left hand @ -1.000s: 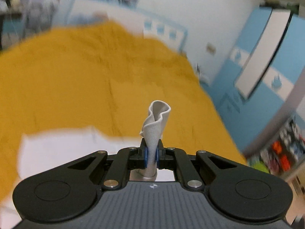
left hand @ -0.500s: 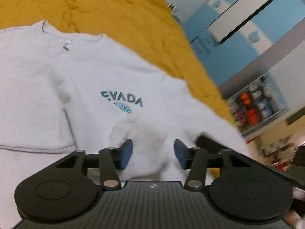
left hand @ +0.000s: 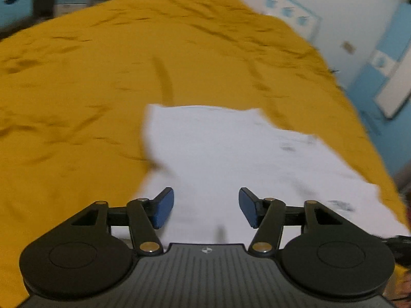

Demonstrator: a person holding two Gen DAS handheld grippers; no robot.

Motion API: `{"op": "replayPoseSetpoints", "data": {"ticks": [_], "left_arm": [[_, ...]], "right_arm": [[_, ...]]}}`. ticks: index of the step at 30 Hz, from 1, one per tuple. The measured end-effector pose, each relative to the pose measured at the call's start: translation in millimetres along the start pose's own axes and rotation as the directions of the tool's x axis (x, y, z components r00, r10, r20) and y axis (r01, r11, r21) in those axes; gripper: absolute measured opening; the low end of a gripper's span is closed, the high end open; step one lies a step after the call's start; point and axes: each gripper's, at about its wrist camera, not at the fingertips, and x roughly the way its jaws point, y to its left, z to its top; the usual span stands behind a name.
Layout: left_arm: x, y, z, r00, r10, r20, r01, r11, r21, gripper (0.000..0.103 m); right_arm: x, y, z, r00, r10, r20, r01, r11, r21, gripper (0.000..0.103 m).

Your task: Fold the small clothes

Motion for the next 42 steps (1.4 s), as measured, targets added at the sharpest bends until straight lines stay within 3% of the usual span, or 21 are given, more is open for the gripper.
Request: {"op": "replayPoseSetpoints", "data": {"ticks": [4,9,14,18,22,24,26,30,32,33,34,35,39,42], "left_arm": [[15.2,15.9,-3.1,0.998,0.047,-0.032,-0.047,0.999,-0.005,0.039],[29.1,20.8,-3.7,0.995,0.086,-0.047,-0.084,0.996,0.031,0.026],[16.5,46.0,-11.0,0.992,0.115,-0.043,-0.116,0.993,-0.010,0.016],[8.7,59.3,-8.2,0.993,0.111,-0.047,-0.113,0.993,-0.040,0.016],[-0.9,64.6,2.9,0.999,0.035,0.003,-0.035,0.995,-0.093,0.017],[1.1,66.0,9.0,1.000,-0.016,0.025,0.019,0.992,-0.128,0.026],[11.5,63.3,14.8,0.999,-0.044,0.010,0.045,0.991,-0.129,0.040],[43.6,65.7,20.0,0.997,-0.071,-0.028,0.066,0.983,-0.169,0.042],[54.4,70.6,20.6,0.995,-0.100,-0.029,0.092,0.975,-0.204,0.034],[58.4,73.6,20.8,0.994,-0.109,-0.031,0.099,0.971,-0.219,0.017],[59.5,74.3,21.7,0.994,-0.107,-0.026,0.099,0.970,-0.223,0.006],[57.4,74.6,23.2,0.994,-0.109,-0.011,0.104,0.970,-0.222,0.006],[31.3,64.1,31.9,0.991,-0.112,0.067,0.121,0.984,-0.133,0.005],[37.0,61.2,36.2,0.998,-0.046,0.034,0.048,0.997,-0.058,0.005]], "right_arm": [[-8.1,19.9,10.0,0.998,-0.021,0.067,0.029,0.993,-0.112,0.000],[-35.4,50.6,44.4,0.979,-0.031,0.202,0.086,0.958,-0.273,0.000],[-0.2,42.3,66.3,0.976,-0.155,0.154,0.197,0.929,-0.314,0.000],[15.9,22.8,63.4,0.950,-0.274,0.148,0.307,0.906,-0.291,0.000],[-2.3,13.7,53.1,0.971,-0.199,0.129,0.227,0.940,-0.255,0.006],[-8.4,13.5,46.5,0.979,-0.161,0.122,0.187,0.950,-0.251,0.029],[-12.8,9.3,40.2,0.989,-0.105,0.108,0.127,0.968,-0.215,0.031],[-8.3,3.1,27.2,0.992,-0.086,0.094,0.100,0.983,-0.155,0.032],[-4.8,-2.7,21.7,0.994,-0.076,0.080,0.085,0.989,-0.120,0.032],[-2.0,-5.7,19.3,0.995,-0.065,0.075,0.073,0.992,-0.107,0.025],[1.2,-7.6,17.5,0.995,-0.066,0.072,0.073,0.992,-0.103,0.014],[4.5,-9.0,17.1,0.996,-0.061,0.064,0.067,0.993,-0.099,0.002],[-10.5,6.4,19.6,0.992,-0.026,0.120,0.043,0.989,-0.141,0.000],[-27.9,22.6,19.4,0.987,-0.062,0.149,0.090,0.977,-0.192,0.000]]}}
